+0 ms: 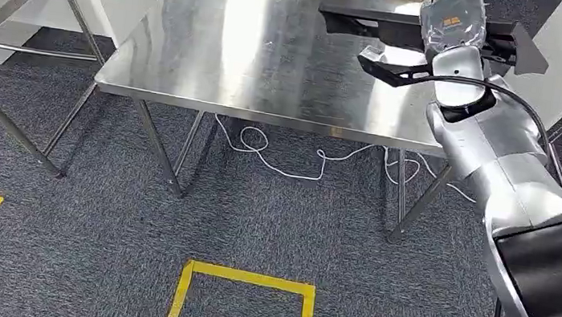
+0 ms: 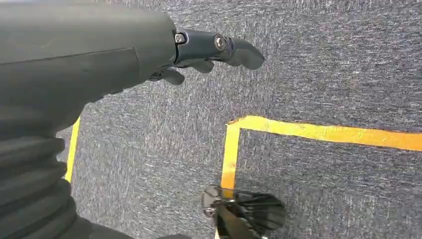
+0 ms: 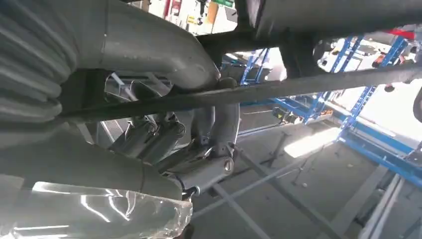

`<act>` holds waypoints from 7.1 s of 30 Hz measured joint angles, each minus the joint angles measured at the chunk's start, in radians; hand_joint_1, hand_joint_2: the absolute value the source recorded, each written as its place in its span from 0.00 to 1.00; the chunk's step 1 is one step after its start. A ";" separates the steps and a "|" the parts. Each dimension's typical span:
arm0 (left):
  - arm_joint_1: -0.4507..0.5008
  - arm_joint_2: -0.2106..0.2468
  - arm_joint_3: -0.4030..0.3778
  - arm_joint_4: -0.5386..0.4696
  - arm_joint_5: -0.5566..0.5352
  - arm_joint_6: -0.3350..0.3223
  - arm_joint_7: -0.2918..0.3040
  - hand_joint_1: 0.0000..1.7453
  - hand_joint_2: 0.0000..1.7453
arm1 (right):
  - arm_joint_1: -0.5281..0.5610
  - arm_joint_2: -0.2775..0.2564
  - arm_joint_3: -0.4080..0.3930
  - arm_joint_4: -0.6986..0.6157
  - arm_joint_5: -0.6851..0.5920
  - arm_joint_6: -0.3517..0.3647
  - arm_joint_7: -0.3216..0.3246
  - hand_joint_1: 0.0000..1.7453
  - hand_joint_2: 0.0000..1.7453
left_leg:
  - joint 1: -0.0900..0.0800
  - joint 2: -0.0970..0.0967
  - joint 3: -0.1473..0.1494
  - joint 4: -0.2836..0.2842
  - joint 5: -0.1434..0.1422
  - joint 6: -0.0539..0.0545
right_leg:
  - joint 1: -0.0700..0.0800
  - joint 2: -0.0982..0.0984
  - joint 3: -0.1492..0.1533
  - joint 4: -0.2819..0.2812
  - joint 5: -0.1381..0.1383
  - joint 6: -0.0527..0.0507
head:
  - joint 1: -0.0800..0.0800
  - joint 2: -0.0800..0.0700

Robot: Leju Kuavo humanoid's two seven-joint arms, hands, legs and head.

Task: Take the parts from the cabinet and place them on the table.

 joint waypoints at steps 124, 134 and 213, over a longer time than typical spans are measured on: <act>-0.035 -0.035 0.013 -0.003 -0.096 0.038 0.039 0.00 1.00 | -0.038 -0.214 -0.114 0.023 0.000 0.048 0.026 1.00 1.00 | -0.027 0.015 -0.064 0.069 0.004 0.005 | 0.031 0.016 -0.061 0.042 0.007 0.007 | -0.009 0.000; -0.037 -0.027 0.014 -0.003 -0.096 0.035 0.037 0.00 1.00 | -0.040 -0.223 -0.113 0.018 0.000 0.051 0.024 1.00 1.00 | -0.043 0.002 0.124 -0.314 0.184 0.092 | 0.049 0.033 -0.038 0.020 -0.001 0.007 | -0.004 0.000; -0.038 -0.036 0.053 -0.004 -0.125 0.027 0.012 0.00 1.00 | 0.001 -0.196 -0.160 0.005 -0.100 -0.019 -0.193 1.00 1.00 | -0.049 -0.002 0.111 -0.187 0.090 0.030 | 0.033 -0.003 -0.052 0.016 0.020 -0.015 | 0.003 0.000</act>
